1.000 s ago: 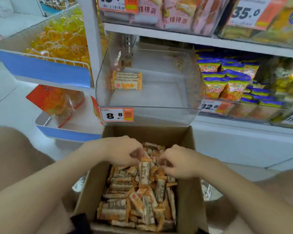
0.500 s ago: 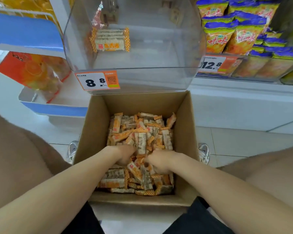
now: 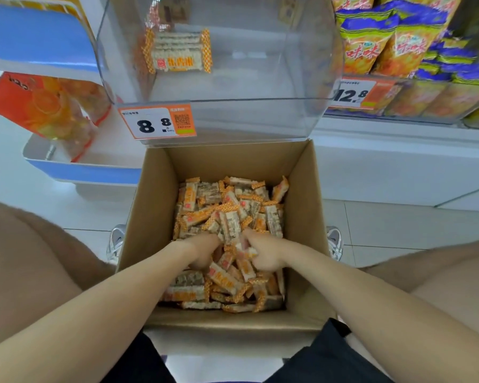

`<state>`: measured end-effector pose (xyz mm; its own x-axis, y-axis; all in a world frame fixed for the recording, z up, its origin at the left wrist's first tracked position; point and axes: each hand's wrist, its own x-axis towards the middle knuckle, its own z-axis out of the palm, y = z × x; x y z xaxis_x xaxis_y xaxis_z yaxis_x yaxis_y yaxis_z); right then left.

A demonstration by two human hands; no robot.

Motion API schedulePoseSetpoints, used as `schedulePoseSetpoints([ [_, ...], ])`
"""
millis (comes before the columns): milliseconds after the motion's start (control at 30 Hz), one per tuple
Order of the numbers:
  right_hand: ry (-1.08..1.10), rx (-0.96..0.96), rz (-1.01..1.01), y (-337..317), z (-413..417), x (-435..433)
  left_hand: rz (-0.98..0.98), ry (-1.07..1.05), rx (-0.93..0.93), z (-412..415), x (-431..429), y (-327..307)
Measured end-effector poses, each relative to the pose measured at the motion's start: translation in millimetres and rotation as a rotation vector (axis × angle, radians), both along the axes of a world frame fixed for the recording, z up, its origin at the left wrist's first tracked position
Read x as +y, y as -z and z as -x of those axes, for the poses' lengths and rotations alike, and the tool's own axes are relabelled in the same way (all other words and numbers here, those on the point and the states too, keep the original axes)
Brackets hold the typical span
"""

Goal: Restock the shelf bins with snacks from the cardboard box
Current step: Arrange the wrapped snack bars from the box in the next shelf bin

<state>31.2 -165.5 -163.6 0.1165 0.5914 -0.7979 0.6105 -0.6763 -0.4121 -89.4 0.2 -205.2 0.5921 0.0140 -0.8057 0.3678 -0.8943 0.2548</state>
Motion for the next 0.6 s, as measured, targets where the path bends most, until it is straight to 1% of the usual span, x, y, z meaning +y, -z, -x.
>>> schedulePoseSetpoints([
  [67,0.103,0.006,-0.01,-16.8,-12.6,0.0,0.043,-0.028,0.016,-3.5,3.2,-11.8],
  [167,0.238,-0.044,-0.087,-47.1,-26.9,1.7,0.12,-0.144,-0.002,-10.6,14.9,-32.9],
  [233,0.33,-0.043,-0.149,-62.0,-32.3,1.9,0.166,-0.25,-0.045,-15.7,22.7,-52.2],
  [300,0.39,-0.05,-0.225,-73.3,-34.5,3.6,0.197,-0.332,-0.127,-20.6,28.3,-73.4],
  [367,0.404,-0.093,-0.322,-86.9,-34.0,4.6,0.244,-0.438,-0.219,-23.7,30.5,-96.0],
  [467,0.428,-0.122,-0.455,-103.2,-31.0,6.5,0.407,-0.635,-0.326,-22.8,29.0,-126.8],
  [533,0.388,-0.122,-0.563,-114.0,-28.0,7.2,0.532,-0.733,-0.409,-19.6,27.1,-149.8],
  [600,0.347,-0.141,-0.678,-124.1,-25.9,7.6,0.627,-0.779,-0.48,-15.5,26.8,-176.0],
])
